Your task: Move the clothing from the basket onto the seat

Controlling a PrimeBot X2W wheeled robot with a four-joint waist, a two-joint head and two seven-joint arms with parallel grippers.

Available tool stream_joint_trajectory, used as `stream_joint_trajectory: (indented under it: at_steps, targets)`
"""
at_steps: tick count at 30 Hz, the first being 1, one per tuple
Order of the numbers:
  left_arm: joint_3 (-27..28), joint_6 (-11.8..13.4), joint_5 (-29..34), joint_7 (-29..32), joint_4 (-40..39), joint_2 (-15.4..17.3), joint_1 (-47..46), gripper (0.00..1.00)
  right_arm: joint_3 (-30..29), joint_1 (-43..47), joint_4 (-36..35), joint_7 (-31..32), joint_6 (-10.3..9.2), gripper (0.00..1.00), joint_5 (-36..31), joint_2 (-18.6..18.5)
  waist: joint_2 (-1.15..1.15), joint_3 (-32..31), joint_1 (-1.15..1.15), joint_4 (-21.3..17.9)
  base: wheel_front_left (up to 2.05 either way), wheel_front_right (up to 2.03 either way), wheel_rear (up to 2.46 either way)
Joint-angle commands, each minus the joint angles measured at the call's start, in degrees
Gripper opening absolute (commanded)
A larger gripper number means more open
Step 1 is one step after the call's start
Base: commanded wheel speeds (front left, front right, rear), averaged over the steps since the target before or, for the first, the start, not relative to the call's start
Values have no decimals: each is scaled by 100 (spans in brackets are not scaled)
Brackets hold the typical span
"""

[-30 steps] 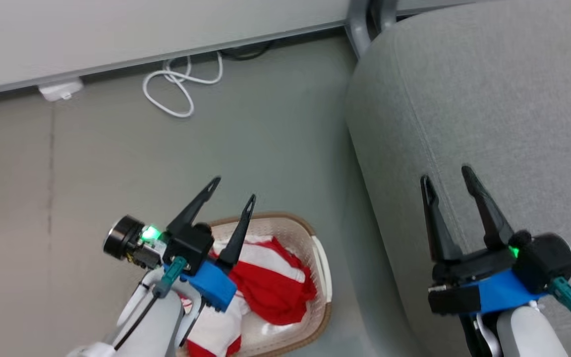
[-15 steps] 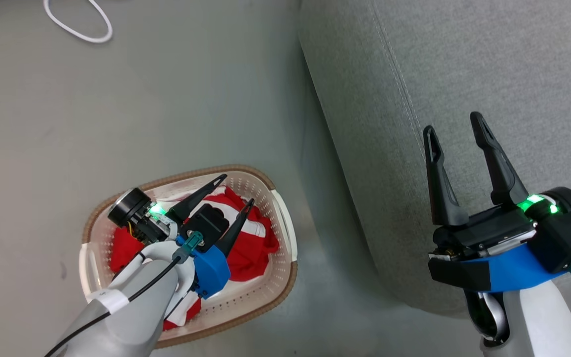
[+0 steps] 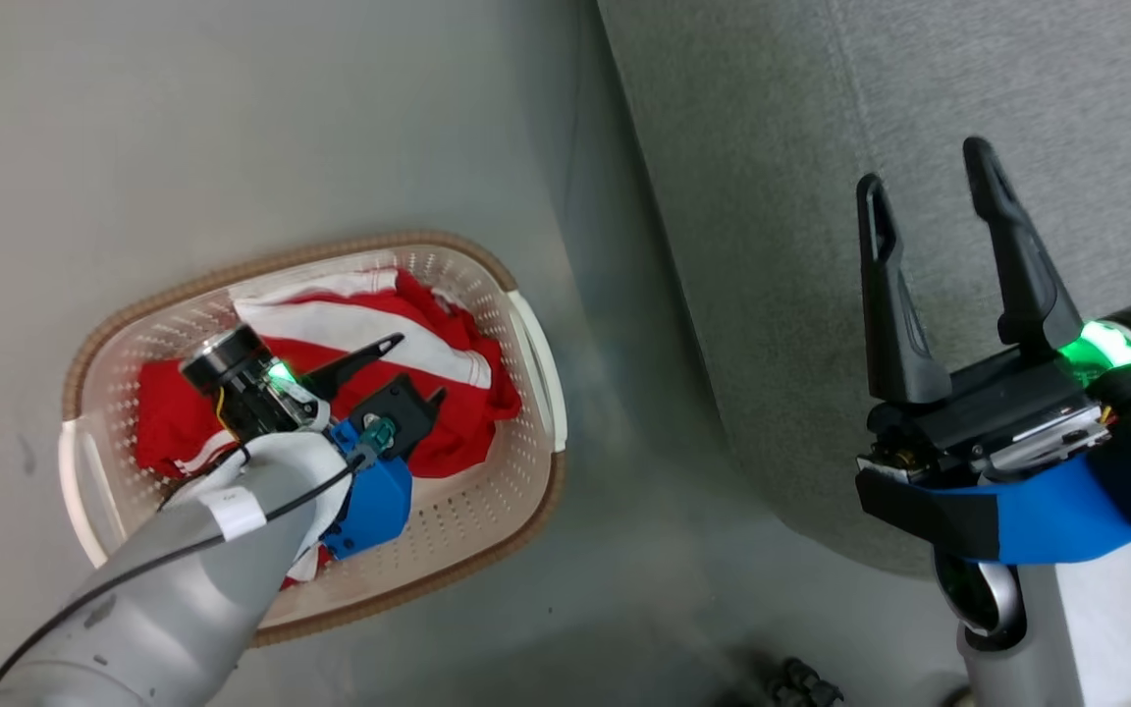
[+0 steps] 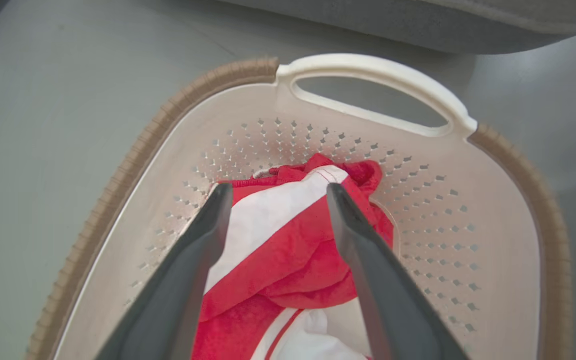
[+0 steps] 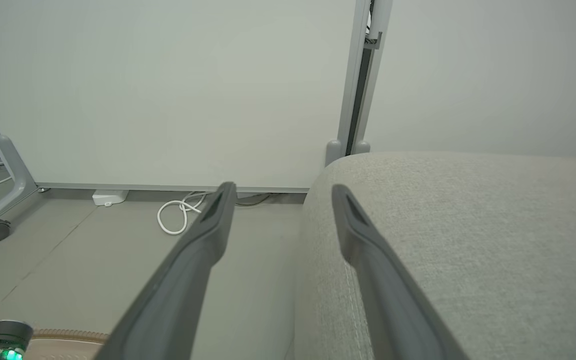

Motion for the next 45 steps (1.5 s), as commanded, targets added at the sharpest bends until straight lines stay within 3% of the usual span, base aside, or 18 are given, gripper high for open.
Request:
stream_joint_trajectory:
  at_steps: [1,5,11,23,34,45]
  targets:
    - [-191,-4,-99,-15,108,-32,-241,100,4,-128,-86,-19,1,100,-25,-18,0,224,-1,91,0,0,0]
    - [-727,-4,-229,81,429,-54,-576,100,64,-232,-240,-19,1,100,-73,-18,0,564,-1,113,0,0,0]
    - [-992,-4,-167,248,693,-104,-808,100,182,-356,-424,-19,1,100,-125,-18,0,878,-1,114,0,0,0]
    - [-1027,-4,431,555,1006,-190,-1097,100,256,-300,-824,-19,1,100,-260,-17,0,1386,-1,90,0,0,0]
    - [-1027,-4,477,598,1215,-328,-1341,100,227,-296,-878,-19,1,100,-293,-17,0,1528,-1,238,0,0,0]
    - [-1028,-4,311,1533,1373,-405,-1065,100,223,-364,-837,-19,1,100,-242,-18,0,1444,-1,368,0,0,0]
